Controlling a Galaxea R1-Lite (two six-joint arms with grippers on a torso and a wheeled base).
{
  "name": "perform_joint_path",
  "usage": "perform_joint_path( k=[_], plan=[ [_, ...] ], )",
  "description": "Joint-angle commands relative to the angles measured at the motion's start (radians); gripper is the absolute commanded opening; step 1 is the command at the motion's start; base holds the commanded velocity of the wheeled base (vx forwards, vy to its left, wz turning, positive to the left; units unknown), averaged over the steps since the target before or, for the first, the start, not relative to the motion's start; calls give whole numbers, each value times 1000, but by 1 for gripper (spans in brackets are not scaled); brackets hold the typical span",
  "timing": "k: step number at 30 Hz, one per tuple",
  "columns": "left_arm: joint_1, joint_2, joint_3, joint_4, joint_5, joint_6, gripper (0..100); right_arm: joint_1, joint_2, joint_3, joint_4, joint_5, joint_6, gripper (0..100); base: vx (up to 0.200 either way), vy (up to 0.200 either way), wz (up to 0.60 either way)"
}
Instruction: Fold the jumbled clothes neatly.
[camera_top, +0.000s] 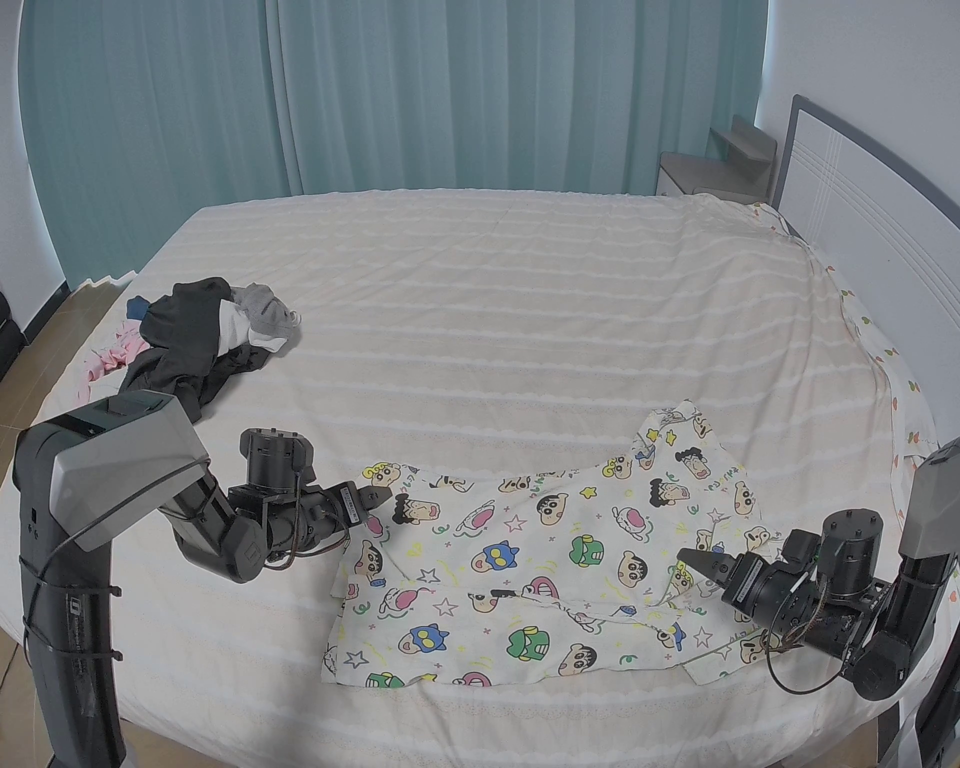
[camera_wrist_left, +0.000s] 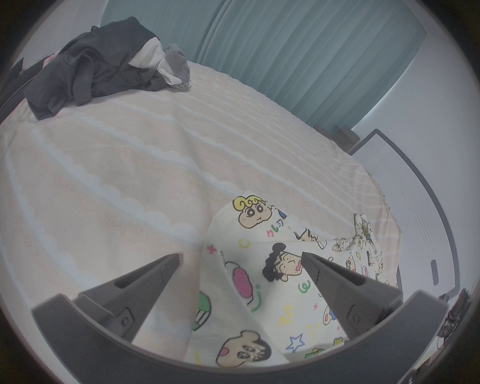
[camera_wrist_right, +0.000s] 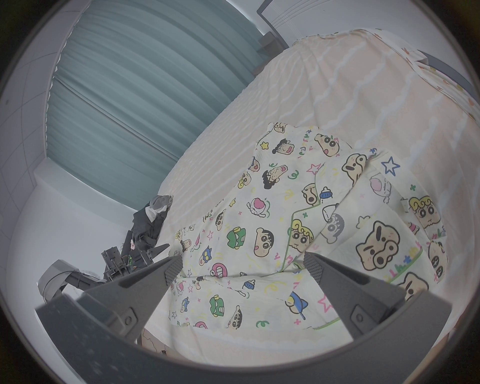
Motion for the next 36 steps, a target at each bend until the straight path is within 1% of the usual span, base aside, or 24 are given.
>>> perform_joint_path(
  k=[1,3,4,9,12,15,19,24,25,27,29,30,31,32,36],
  plan=[
    [-12,58,-52,-3,1,-32,100,19,3,8,-1,-1,0,100,0,0,0],
    [-13,62,-58,-5,1,-38,100,22,3,8,-1,-3,0,100,0,0,0],
    [-21,85,-86,-5,7,-61,100,28,-1,13,-1,-3,0,100,0,0,0],
    [-27,102,-101,-9,9,-65,100,37,-4,14,-1,-3,0,100,0,0,0],
    [-38,102,-130,-12,13,-85,100,48,0,14,-1,-6,1,100,0,0,0],
    [-47,111,-167,-12,45,-110,100,51,-3,16,-1,-6,1,100,0,0,0],
    [-50,137,-204,-11,84,-113,100,53,-1,16,-1,-7,3,100,0,0,0],
    [-50,142,-201,-9,85,-114,100,43,-1,14,-1,-6,3,100,0,0,0],
    [-50,142,-201,-9,85,-114,0,40,-1,14,-1,-4,3,100,0,0,0],
    [-50,143,-198,-11,85,-114,0,24,2,11,-1,-3,1,100,0,0,0],
    [-49,143,-196,-12,88,-114,0,-10,-1,4,-1,2,-3,100,0,0,0],
    [-49,143,-196,-12,88,-114,0,-10,-1,4,-1,2,-3,100,0,0,0],
    [-46,140,-190,-17,105,-114,0,-64,-10,-18,-1,10,-17,100,0,0,0],
    [-46,139,-181,-23,124,-114,0,-92,-9,-36,0,22,-34,100,0,0,0],
    [-47,128,-152,-97,199,-114,0,-237,77,-164,2,97,-194,100,0,0,0]
  ],
)
